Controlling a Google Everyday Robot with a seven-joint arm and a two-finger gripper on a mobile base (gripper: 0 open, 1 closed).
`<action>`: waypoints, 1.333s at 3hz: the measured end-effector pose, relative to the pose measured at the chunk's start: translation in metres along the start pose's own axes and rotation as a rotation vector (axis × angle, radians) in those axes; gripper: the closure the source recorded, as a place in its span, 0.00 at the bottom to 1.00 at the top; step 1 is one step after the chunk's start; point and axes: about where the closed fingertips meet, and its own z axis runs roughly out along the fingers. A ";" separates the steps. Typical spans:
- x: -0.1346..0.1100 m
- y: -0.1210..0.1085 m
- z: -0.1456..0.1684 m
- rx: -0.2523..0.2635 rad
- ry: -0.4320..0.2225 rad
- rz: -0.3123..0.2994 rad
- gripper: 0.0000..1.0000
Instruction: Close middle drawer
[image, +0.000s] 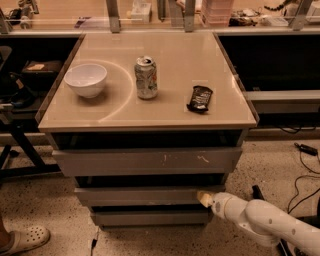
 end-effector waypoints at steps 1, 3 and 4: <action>0.012 -0.006 0.012 0.013 0.015 0.034 1.00; 0.022 -0.014 0.036 0.042 0.005 0.054 1.00; 0.034 -0.012 0.015 0.017 0.065 0.084 1.00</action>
Offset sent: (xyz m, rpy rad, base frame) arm 0.0287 0.0115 -0.0782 -0.0103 0.0431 -0.1241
